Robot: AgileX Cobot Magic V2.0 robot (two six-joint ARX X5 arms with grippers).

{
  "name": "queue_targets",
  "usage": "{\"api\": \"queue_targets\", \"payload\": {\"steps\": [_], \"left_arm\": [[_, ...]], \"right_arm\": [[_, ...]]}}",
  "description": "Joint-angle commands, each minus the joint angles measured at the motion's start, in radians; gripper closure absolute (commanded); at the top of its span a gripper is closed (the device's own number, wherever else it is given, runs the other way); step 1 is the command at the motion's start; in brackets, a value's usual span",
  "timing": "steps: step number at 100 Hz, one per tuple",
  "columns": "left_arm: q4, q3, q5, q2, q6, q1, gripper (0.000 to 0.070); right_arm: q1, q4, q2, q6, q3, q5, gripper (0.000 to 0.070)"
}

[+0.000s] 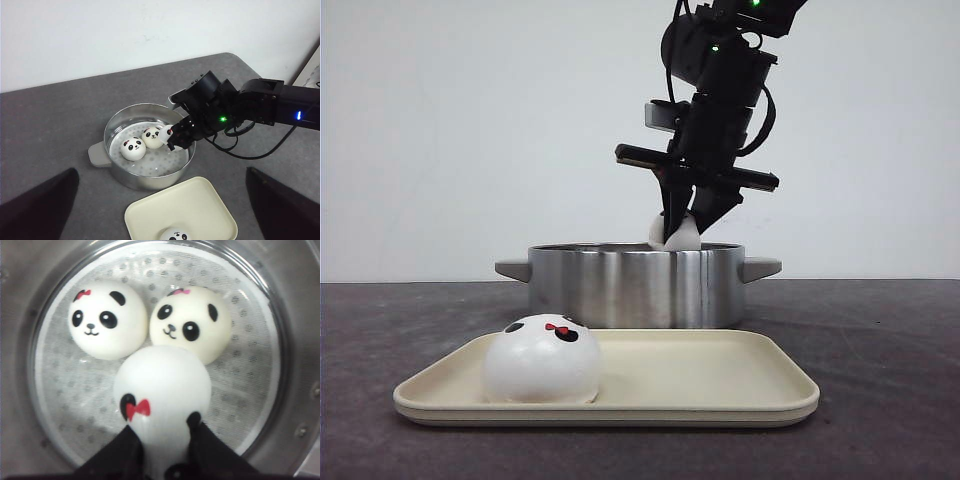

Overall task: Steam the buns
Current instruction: 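Move the bun with the right gripper into the steamer and release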

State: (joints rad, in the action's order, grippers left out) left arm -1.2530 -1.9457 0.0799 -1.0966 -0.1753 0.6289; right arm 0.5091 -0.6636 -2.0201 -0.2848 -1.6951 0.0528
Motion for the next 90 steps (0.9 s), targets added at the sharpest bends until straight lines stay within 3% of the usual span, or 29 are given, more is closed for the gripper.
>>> {"api": "queue_targets", "payload": {"steps": [1,13,26,40,46,90], "left_arm": [[0.010,-0.023,-0.001,-0.008,0.002,0.007,0.0000],[0.011,-0.023,-0.001,-0.008,0.003,0.007,0.0000],[0.011,-0.023,-0.001,-0.008,0.003,0.007,0.0000],[0.011,-0.023,-0.001,-0.008,0.003,0.007,0.0000],[0.011,-0.023,-0.001,-0.008,0.003,0.007,0.0000],[0.010,-0.023,-0.001,-0.009,0.006,0.007,0.0000]], "right_arm": [[0.004,-0.005,-0.034,0.011,-0.018,0.000,0.0680],[0.005,-0.026,-0.047,0.023,-0.018,0.011,0.0556],[0.006,-0.054,-0.065,0.028,-0.018,0.012,0.0513],[0.006,-0.064,-0.071,0.031,-0.018,0.010,0.0272],[0.006,-0.062,-0.071,0.031,-0.018,0.006,0.0216],[0.003,-0.088,-0.071,0.032,-0.116,-0.001,0.0204]]}}
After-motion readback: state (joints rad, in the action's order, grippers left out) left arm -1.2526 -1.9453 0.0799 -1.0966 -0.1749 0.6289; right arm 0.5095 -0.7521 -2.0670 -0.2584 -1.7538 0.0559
